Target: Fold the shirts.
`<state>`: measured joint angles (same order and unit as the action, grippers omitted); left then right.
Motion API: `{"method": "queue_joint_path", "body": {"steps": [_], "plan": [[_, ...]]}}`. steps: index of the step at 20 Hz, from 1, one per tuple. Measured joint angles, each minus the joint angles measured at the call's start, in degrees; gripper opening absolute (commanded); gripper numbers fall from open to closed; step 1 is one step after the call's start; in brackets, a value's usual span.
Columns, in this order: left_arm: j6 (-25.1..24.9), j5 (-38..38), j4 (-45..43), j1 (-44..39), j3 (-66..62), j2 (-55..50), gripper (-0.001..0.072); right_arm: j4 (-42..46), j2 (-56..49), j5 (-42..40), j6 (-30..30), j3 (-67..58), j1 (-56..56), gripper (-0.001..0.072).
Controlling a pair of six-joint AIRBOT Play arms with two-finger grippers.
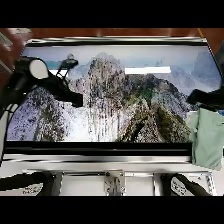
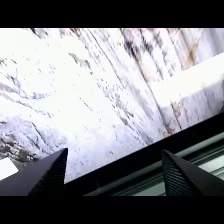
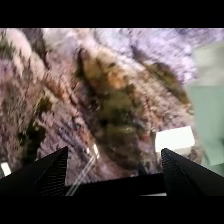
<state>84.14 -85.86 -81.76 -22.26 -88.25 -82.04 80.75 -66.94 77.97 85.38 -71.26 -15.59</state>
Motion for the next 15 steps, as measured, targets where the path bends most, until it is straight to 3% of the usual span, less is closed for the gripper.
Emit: {"method": "queue_joint_path", "body": {"steps": [5,15], "plan": [[1.0,-0.9,-4.3,-1.8,0.0,-2.8,0.0690,0.3,-3.1,4.0,0.9,0.7,8.2,0.0698],[1.2,-0.2,-5.6,-1.0,0.0,-3.6,0.0691,-0.7,-3.9,5.3,1.1,0.9,10.3,0.0699]]}}
